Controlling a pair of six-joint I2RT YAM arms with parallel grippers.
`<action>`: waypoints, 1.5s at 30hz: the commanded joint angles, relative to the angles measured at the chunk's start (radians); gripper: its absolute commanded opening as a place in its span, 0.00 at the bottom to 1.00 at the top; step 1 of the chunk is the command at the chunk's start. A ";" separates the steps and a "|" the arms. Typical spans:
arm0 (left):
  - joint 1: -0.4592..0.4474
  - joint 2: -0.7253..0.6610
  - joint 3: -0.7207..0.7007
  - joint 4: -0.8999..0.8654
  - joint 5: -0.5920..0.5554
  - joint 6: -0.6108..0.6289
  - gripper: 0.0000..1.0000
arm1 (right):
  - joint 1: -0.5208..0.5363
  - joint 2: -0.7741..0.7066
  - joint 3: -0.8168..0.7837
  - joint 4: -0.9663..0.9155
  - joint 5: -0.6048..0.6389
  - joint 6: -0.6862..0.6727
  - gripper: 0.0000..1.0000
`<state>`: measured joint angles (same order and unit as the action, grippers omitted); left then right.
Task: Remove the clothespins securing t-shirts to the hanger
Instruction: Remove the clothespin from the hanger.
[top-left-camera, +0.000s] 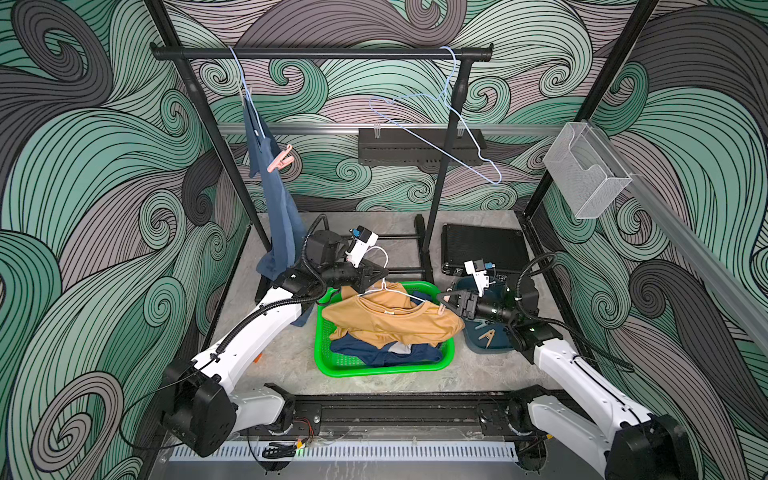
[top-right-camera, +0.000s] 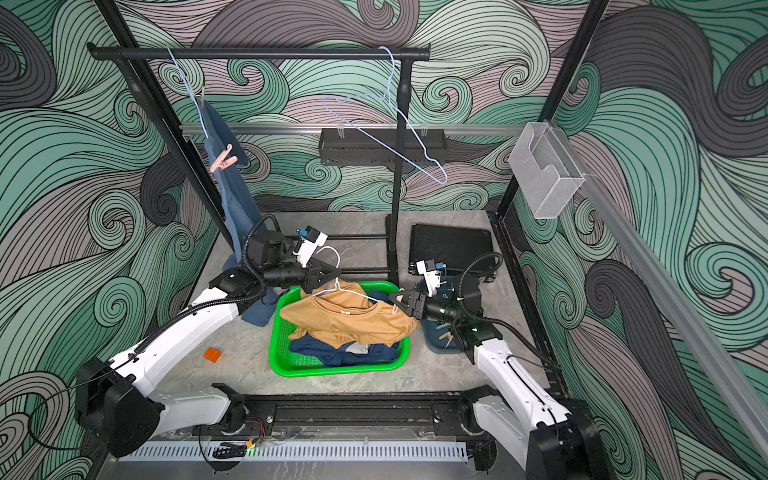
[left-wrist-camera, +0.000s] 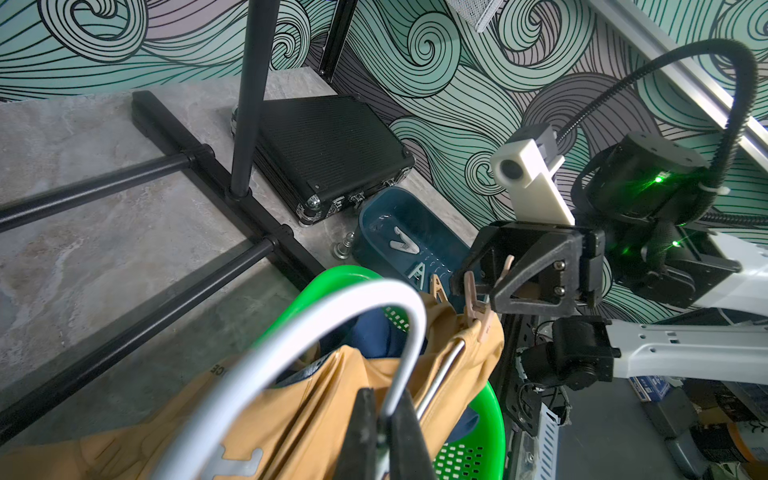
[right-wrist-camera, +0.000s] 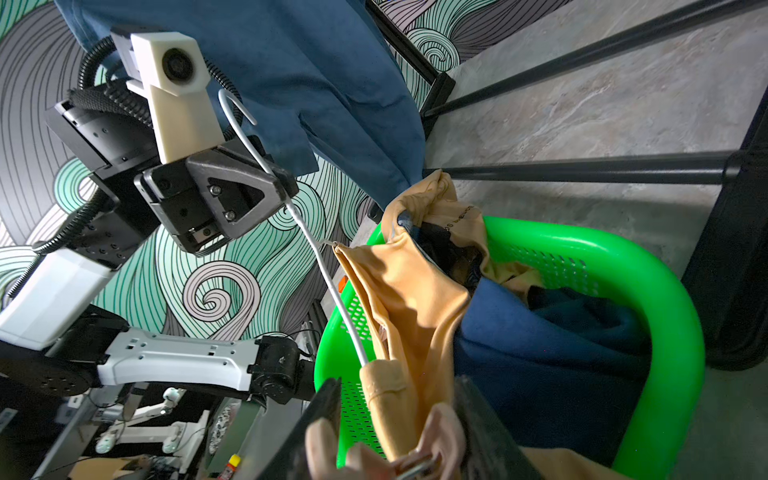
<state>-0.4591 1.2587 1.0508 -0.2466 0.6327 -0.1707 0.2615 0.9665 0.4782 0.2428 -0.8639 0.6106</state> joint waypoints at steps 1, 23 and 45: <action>0.007 -0.008 0.049 0.022 0.017 -0.014 0.00 | 0.004 -0.005 0.010 0.008 0.023 -0.016 0.39; 0.006 -0.001 0.034 0.024 0.038 -0.018 0.00 | 0.005 -0.072 0.024 -0.023 0.144 -0.087 0.12; 0.008 -0.013 0.046 0.030 0.019 -0.014 0.00 | -0.224 -0.214 -0.053 -0.360 0.669 -0.177 0.17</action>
<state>-0.4591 1.2594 1.0508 -0.2459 0.6426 -0.1772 0.0467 0.7502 0.4625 -0.0360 -0.3363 0.4686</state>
